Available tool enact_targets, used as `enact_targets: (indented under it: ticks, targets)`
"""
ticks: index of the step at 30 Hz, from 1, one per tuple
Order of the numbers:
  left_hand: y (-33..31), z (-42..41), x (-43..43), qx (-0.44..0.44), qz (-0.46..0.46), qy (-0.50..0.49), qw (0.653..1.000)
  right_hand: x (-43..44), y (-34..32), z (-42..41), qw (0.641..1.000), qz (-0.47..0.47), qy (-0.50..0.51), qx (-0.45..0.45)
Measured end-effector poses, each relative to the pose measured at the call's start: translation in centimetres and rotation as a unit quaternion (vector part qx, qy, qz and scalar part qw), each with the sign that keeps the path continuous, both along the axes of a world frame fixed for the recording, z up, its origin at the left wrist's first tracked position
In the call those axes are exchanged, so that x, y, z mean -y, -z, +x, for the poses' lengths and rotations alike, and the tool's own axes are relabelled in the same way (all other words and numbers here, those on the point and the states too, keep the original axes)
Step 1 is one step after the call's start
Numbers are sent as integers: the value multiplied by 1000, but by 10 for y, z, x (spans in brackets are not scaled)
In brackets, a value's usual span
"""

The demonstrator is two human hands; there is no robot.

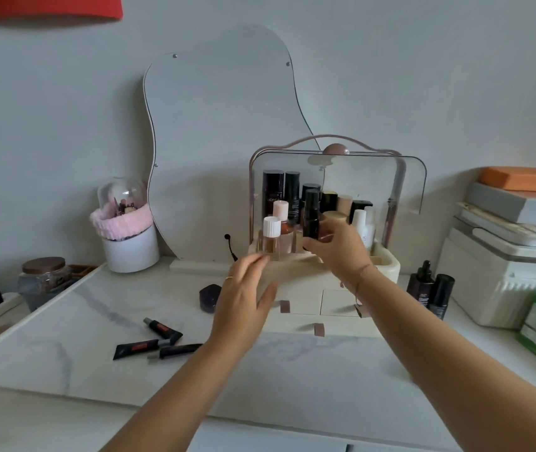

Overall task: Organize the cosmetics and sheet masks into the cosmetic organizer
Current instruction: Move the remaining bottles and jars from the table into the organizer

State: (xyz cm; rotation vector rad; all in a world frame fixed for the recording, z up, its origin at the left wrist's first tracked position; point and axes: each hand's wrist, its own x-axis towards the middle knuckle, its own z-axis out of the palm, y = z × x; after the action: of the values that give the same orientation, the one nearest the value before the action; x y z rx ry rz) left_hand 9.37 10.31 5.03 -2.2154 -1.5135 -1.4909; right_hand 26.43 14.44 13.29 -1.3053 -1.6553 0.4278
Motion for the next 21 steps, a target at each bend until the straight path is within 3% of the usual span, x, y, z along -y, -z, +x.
enact_targets:
  ticks: [8, 17, 21]
  targets:
    - [9, -1, -4, -30, 12, -29, 999, -23, 2, -14, 985, -61, -14, 162]
    - [7, -1, -5, -22, 15, -7, 1000, -22, -1, -19, 974, -87, -82, 191]
    - [7, -10, -9, 56, 12, 35, 998, -17, -1, -17, 973, -77, -68, 207]
